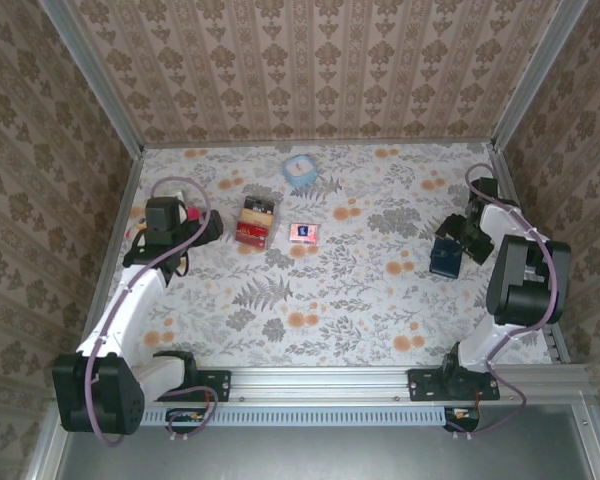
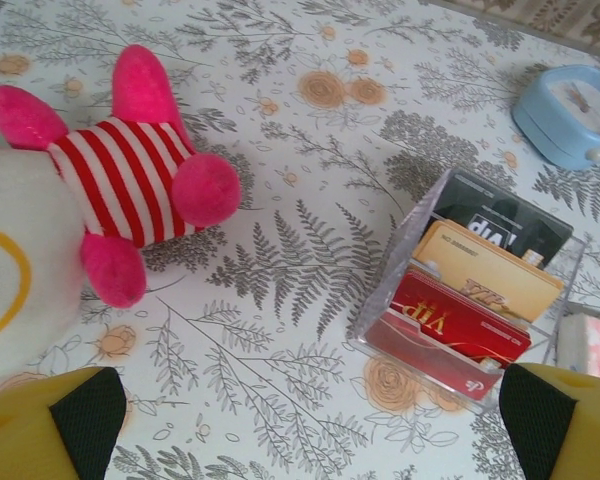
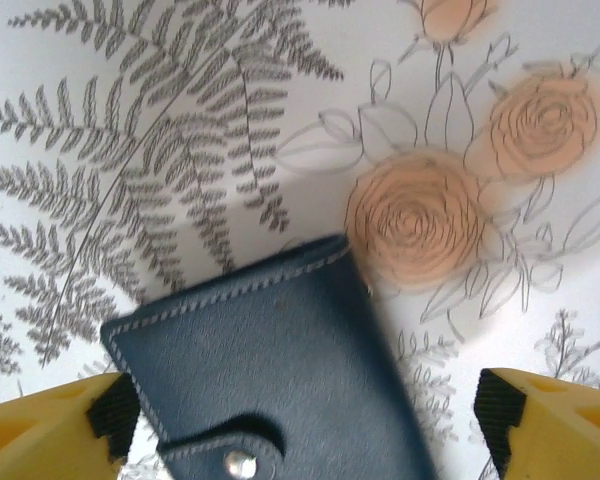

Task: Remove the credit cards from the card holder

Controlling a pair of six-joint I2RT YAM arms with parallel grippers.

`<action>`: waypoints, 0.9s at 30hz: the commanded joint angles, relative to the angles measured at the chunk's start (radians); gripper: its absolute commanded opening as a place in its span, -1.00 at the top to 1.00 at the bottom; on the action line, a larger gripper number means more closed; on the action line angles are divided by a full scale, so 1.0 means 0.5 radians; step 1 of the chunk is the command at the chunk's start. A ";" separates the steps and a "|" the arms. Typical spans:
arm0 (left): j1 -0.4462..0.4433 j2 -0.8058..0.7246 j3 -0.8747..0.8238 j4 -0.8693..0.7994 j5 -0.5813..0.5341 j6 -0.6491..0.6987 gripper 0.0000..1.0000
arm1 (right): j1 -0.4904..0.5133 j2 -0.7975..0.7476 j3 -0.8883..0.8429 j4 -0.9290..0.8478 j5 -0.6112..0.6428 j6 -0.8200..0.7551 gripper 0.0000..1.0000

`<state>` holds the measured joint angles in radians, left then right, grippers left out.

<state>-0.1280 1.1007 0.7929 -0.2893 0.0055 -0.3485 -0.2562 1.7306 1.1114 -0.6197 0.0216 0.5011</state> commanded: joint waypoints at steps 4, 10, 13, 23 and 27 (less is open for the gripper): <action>-0.079 0.017 0.046 -0.033 0.084 -0.076 -1.00 | 0.078 0.110 0.050 -0.136 -0.109 -0.056 -0.66; -0.192 0.019 0.079 -0.045 0.092 -0.131 -1.00 | 0.231 0.087 -0.012 -0.128 -0.294 -0.040 -0.48; -0.273 0.023 0.106 -0.036 0.108 -0.170 -1.00 | 0.397 0.052 -0.005 -0.150 -0.347 -0.004 -0.47; -0.616 0.124 0.215 0.011 0.090 -0.307 -1.00 | 1.177 0.080 0.026 -0.114 -0.418 0.303 -0.43; -0.718 0.182 0.215 0.030 0.103 -0.383 -1.00 | 1.392 0.072 -0.013 0.058 -0.512 0.477 -0.41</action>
<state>-0.4576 1.1755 0.8749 -0.2878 0.0452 -0.4881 0.4034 1.7771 1.1191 -0.6334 -0.1822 0.6415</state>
